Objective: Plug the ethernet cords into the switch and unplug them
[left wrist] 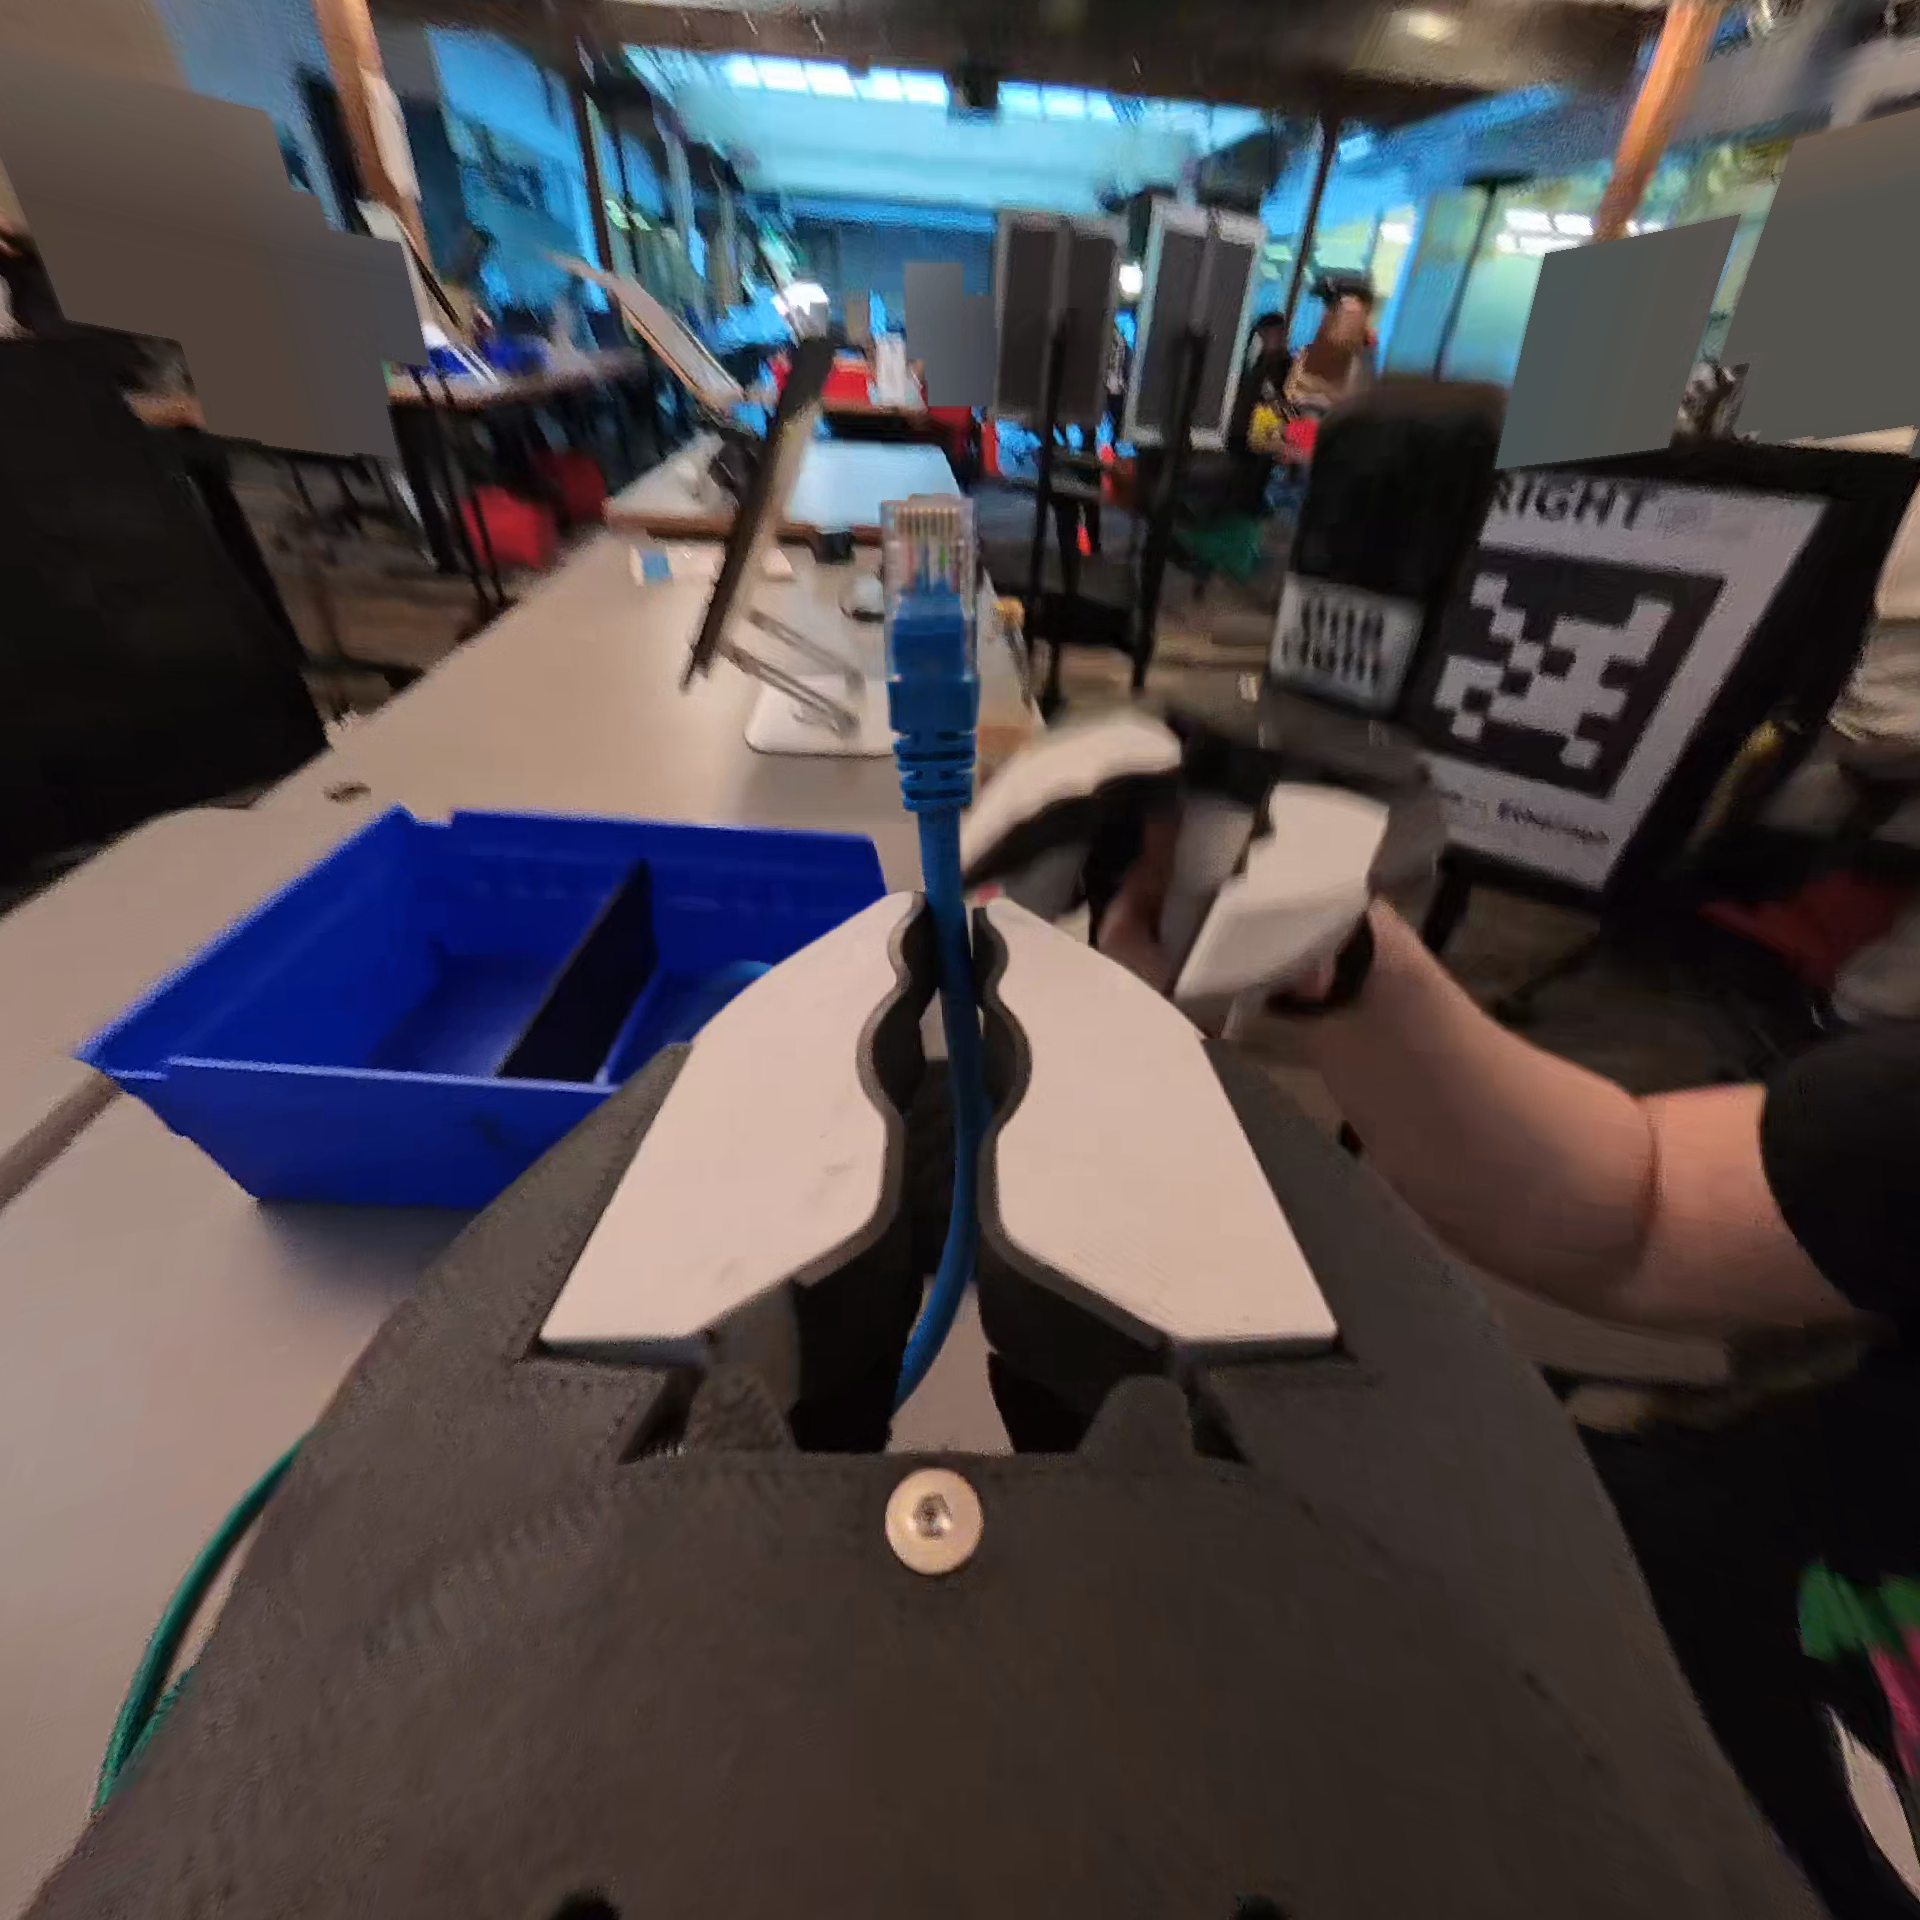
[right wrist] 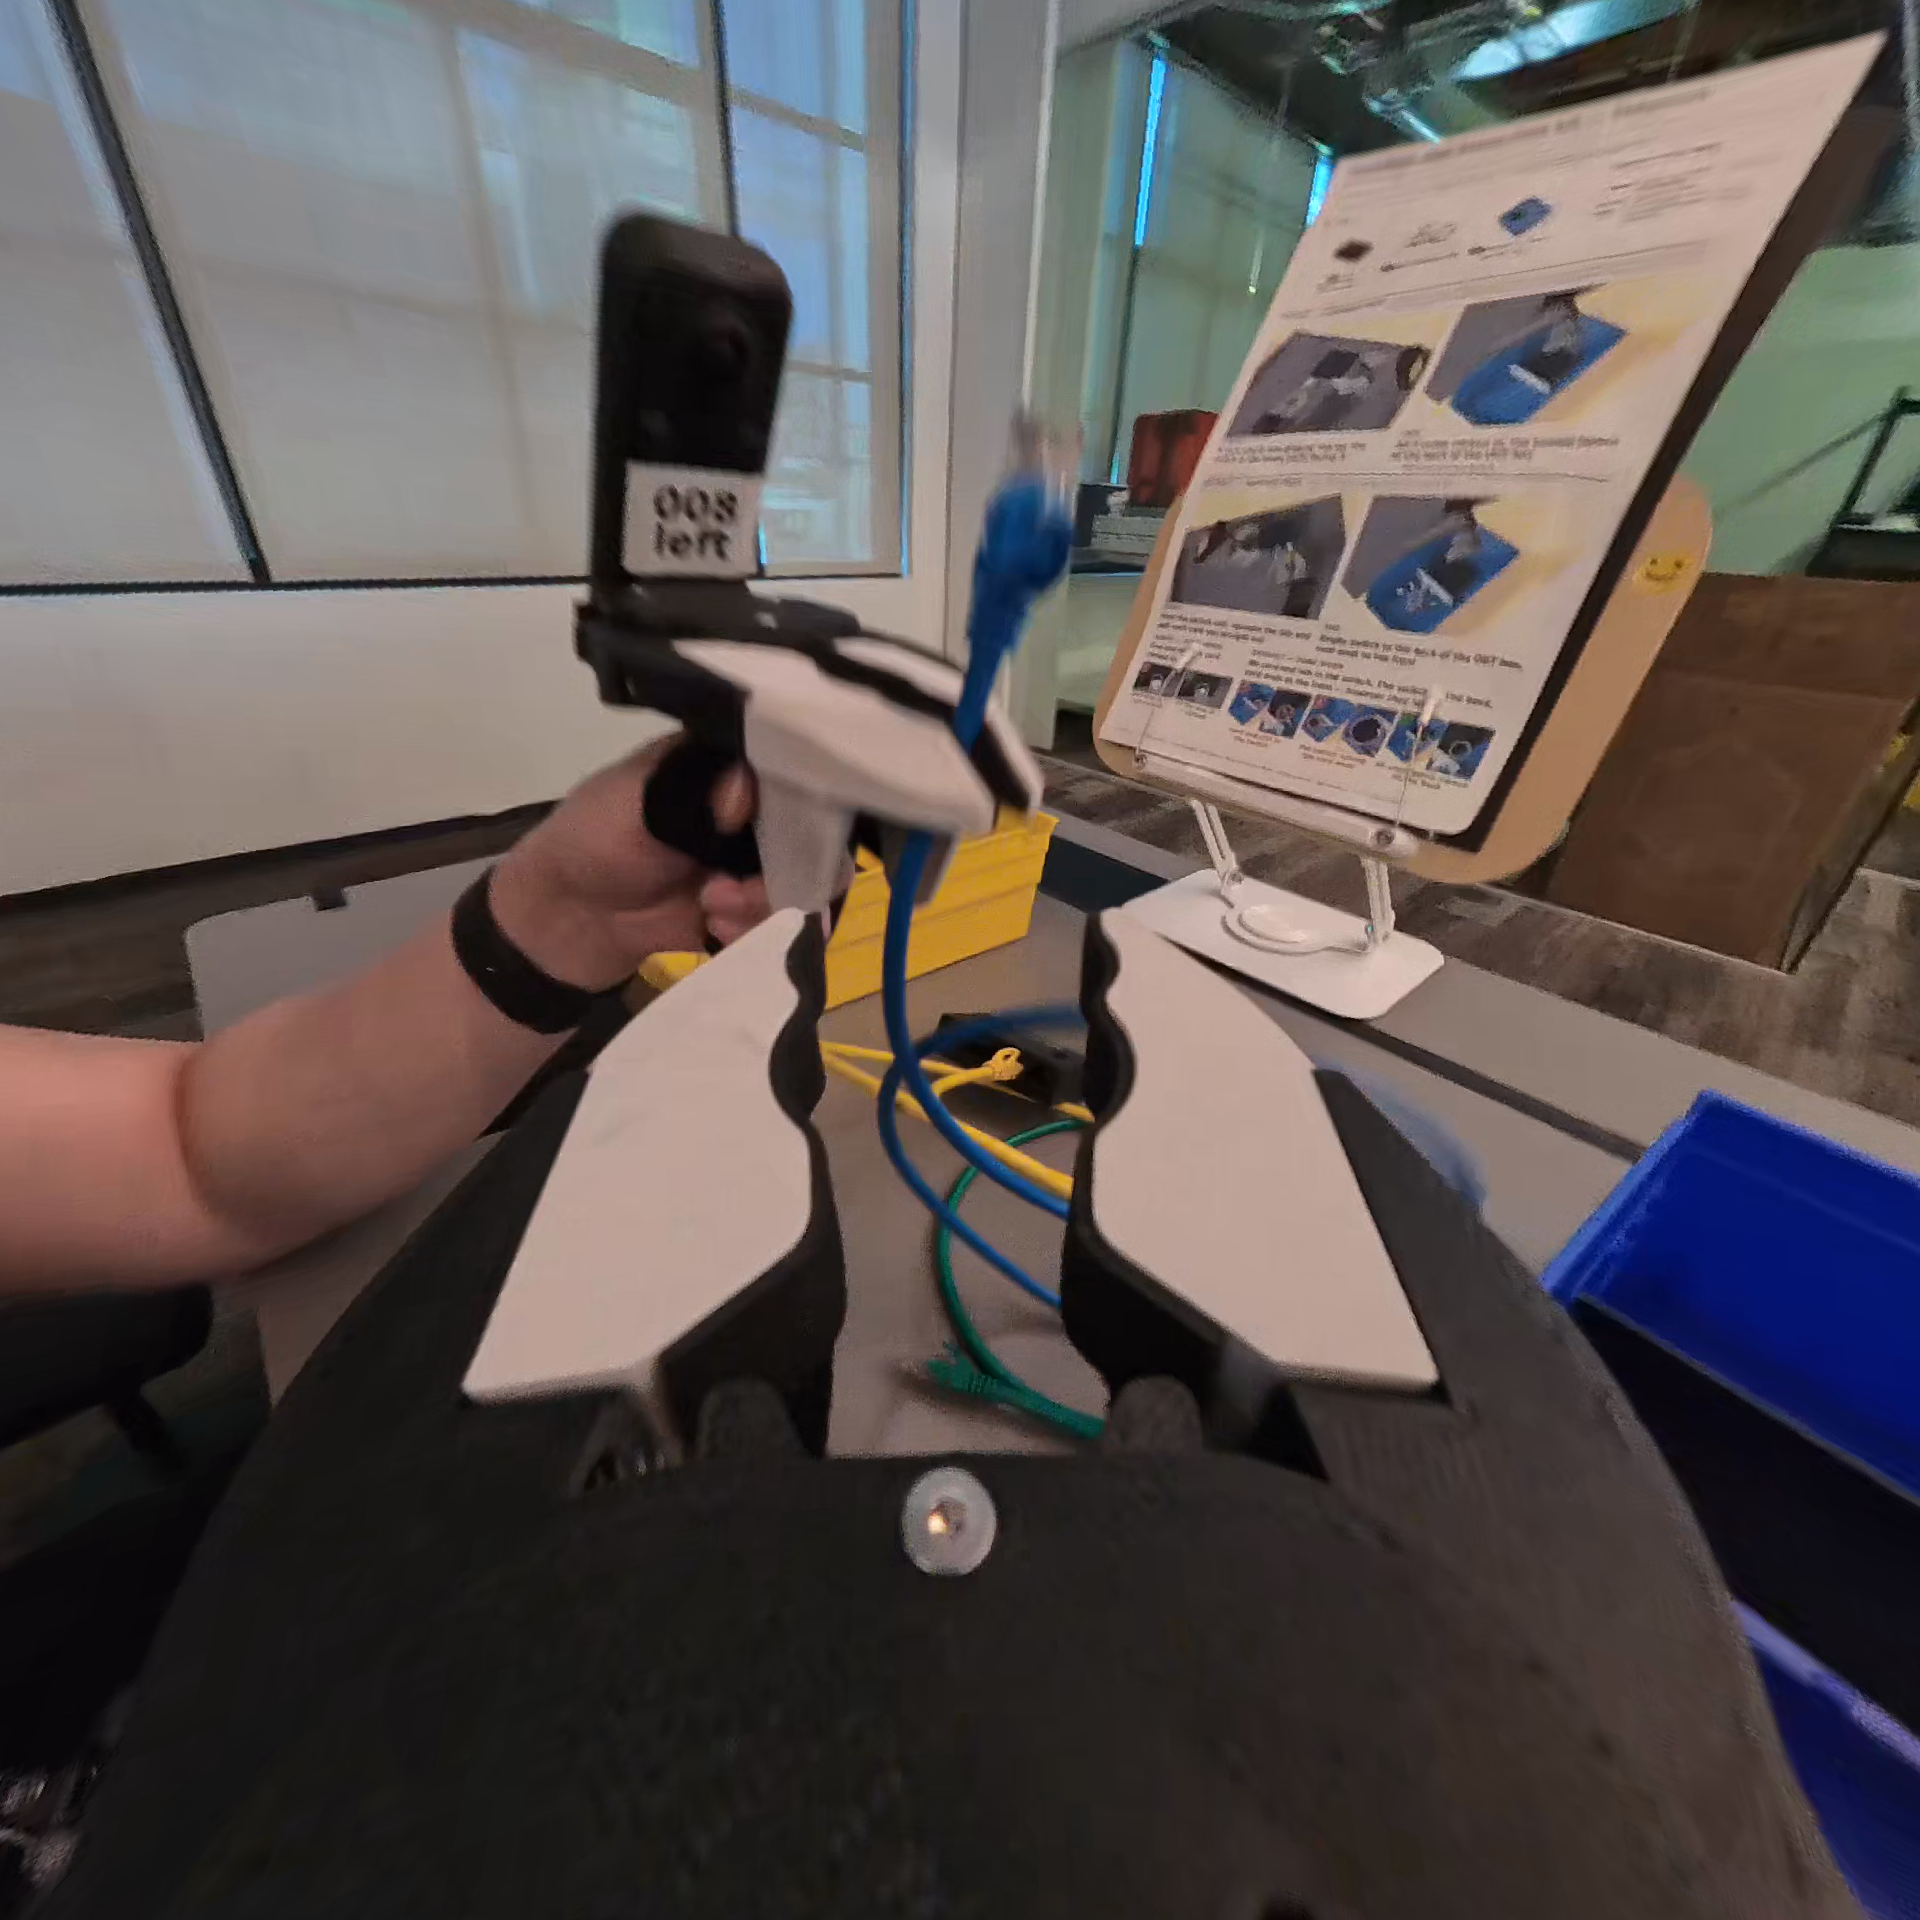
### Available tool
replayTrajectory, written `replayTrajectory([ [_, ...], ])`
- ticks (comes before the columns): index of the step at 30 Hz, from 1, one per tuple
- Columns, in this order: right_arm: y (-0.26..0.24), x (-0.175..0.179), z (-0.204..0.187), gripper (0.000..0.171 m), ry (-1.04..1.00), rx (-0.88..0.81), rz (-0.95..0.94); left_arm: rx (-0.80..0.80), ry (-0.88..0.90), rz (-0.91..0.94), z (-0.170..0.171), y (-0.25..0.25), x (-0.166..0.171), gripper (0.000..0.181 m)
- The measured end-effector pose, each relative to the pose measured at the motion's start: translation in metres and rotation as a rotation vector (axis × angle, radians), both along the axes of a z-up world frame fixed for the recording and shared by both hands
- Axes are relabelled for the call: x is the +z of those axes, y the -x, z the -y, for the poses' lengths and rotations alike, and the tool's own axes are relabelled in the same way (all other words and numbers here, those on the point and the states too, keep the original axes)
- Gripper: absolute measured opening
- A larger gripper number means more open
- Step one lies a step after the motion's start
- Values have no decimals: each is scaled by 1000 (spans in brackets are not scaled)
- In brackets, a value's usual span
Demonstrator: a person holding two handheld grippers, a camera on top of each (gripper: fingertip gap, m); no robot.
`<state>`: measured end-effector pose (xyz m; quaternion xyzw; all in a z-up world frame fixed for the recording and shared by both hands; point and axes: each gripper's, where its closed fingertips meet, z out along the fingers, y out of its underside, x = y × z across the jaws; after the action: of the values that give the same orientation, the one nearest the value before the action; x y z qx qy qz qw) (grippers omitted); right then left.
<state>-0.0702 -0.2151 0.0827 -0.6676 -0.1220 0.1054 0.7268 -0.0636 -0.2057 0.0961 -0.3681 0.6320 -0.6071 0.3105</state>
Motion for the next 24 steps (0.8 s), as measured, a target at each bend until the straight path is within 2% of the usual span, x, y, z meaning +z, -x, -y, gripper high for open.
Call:
replayTrajectory([
  [4, 22, -3, -15, 49, -63, -31, -16, 66, 25, 75, 2, 3, 17, 5],
  [7, 35, -7, -26, 50, -36, -8, 22, 58, 6, 111, 10, 9, 24, 5],
  [11, 46, -3, -25, 32, -71, 80, -2, 50, 15, 152, 9, 17, 34, 5],
  [13, 42, -5, -29, 33, -61, 63, 13, 3, 68, 162, 12, 24, 42, 5],
  [19, 73, 5, -32, 40, -87, 304, -19, -75, 110, 165, 20, 35, 50, 5],
  [20, 75, 1, -36, 35, -69, 311, -11, -74, 114, 166, 20, 36, 51, 5],
  [21, 79, -5, -37, 20, -45, 326, 10, -70, 110, 166, 19, 37, 51, 5],
  [22, 82, -10, -39, 16, -26, 325, 29, -67, 102, 164, 18, 37, 51, 5],
  [23, 79, -14, -41, 4, -20, 289, 50, -62, 98, 160, 16, 37, 50, 5],
  [24, 73, -15, -43, 4, -16, 236, 68, -56, 93, 154, 14, 37, 50, 6],
])
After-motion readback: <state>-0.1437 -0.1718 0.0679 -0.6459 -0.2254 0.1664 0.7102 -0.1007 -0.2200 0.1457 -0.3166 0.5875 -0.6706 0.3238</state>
